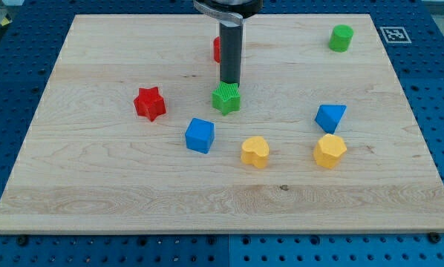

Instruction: Push the red circle to the left and down slightly

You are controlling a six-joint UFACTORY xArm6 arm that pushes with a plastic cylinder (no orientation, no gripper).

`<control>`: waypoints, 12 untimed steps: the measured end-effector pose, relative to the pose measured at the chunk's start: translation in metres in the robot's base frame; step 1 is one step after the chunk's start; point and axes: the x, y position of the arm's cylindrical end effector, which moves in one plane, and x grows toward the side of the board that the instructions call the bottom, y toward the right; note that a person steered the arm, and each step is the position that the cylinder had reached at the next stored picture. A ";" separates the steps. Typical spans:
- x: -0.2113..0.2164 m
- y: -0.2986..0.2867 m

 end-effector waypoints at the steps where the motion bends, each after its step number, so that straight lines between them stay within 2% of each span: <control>1: -0.008 -0.003; 3: -0.037 -0.044; 4: -0.059 -0.083; 5: -0.107 -0.087; 6: -0.120 -0.050; 9: -0.123 0.003; 11: -0.089 0.051; 12: -0.087 0.045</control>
